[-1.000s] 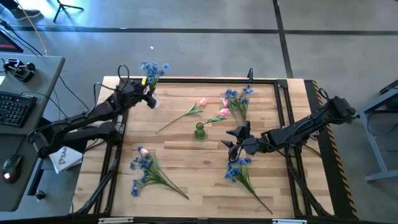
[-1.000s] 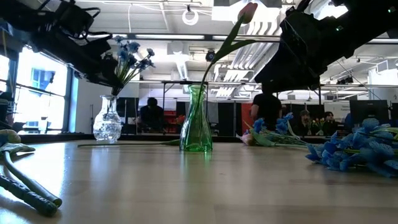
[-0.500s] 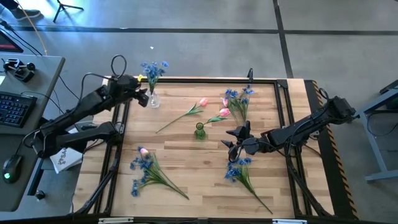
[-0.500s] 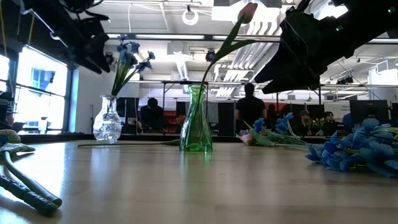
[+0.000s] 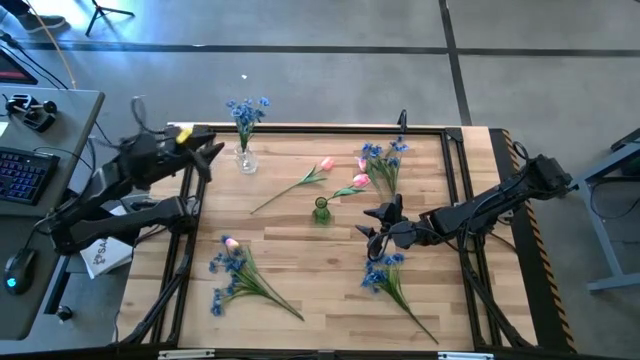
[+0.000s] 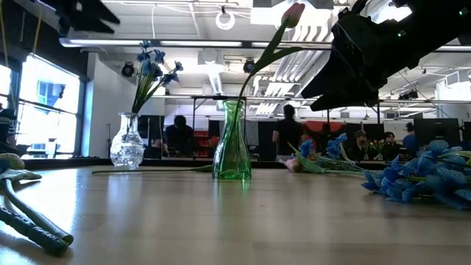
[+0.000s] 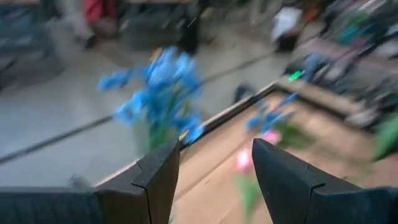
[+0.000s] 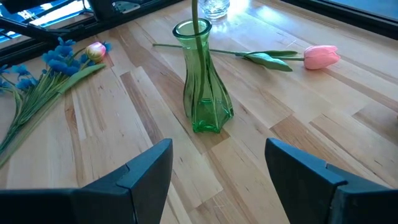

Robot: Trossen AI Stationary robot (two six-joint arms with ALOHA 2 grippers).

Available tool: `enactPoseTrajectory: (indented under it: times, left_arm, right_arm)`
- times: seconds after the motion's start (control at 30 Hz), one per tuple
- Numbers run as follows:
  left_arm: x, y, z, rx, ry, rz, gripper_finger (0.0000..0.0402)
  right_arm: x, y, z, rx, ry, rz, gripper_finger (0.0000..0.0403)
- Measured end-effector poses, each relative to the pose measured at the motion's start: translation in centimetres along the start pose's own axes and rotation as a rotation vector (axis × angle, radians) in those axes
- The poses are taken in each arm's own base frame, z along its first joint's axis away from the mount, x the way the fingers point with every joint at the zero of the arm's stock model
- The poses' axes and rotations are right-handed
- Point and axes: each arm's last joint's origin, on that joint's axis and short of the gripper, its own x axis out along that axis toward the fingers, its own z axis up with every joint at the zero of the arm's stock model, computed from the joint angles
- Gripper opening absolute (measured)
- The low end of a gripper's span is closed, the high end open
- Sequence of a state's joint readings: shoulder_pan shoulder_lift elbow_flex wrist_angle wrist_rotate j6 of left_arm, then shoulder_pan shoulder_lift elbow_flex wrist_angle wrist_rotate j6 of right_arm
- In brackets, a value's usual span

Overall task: Sort flowers into vase by color
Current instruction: Put the pink tulip into the green vase

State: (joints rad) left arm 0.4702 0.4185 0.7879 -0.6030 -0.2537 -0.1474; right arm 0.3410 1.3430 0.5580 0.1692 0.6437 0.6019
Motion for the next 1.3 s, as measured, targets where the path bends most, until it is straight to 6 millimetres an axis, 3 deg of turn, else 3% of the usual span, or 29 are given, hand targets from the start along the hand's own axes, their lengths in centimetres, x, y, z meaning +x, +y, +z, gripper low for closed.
enactPoseTrajectory:
  times: [0.2,0.4,0.5,0.97,1.2,1.3]
  left_arm:
    - [-2.0,-0.9,0.4,-0.015,-0.241,-0.362,0.0191]
    - [-1.7,-3.0,-0.8,-0.036,-0.555,-0.966,0.019]
    - [-1.2,-3.8,-2.0,-0.063,-0.65,-1.111,0.019]
    - [2.7,-8.9,-6.1,0.048,-0.411,-0.899,0.019]
    - [3.5,-12.7,-6.3,0.17,-0.29,-0.775,0.019]
    - [3.9,-14.3,-6.1,0.245,-0.188,-0.675,0.019]
  right_arm:
    - [0.0,0.0,0.0,-0.002,0.002,-0.002,0.0252]
    - [0.0,0.0,0.0,-0.001,0.002,-0.002,0.0252]
    - [0.0,0.0,0.0,-0.001,0.002,-0.002,0.0252]
    - [0.0,-0.1,-0.3,-0.017,0.031,-0.005,0.0252]
    - [-0.3,-0.7,-2.0,0.007,0.301,0.078,0.0252]
    - [-0.7,-2.0,-2.3,0.028,0.441,0.018,0.0252]
